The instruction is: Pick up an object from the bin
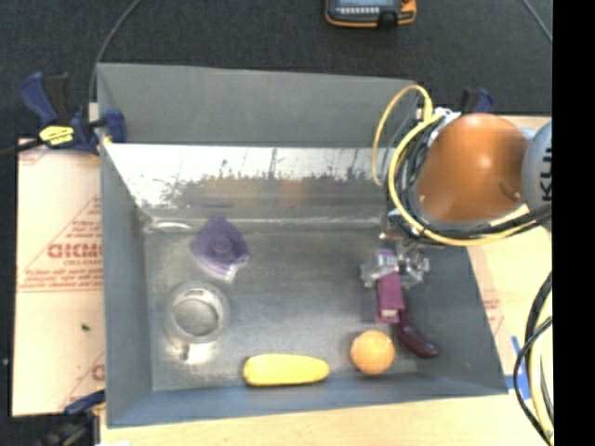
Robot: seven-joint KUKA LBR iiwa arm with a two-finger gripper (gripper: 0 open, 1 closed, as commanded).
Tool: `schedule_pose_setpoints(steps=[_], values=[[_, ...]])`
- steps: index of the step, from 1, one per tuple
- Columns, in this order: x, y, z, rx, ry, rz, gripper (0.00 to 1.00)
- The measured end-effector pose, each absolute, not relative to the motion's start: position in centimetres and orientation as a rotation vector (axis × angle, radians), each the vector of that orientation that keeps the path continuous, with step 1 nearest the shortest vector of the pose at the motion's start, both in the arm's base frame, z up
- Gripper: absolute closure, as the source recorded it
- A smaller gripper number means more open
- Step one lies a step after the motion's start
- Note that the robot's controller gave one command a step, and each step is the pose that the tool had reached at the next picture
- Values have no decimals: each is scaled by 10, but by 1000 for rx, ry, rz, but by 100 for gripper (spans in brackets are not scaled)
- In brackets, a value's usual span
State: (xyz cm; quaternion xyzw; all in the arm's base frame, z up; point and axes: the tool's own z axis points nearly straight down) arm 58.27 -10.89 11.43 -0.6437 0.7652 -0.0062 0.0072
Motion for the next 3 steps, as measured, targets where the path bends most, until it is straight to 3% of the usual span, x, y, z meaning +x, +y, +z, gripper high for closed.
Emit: schedule_pose_setpoints(steps=[1,3], values=[[583,-109,142,-2010,2395,-19,100],[584,-109,167,-2002,2397,-23,100]])
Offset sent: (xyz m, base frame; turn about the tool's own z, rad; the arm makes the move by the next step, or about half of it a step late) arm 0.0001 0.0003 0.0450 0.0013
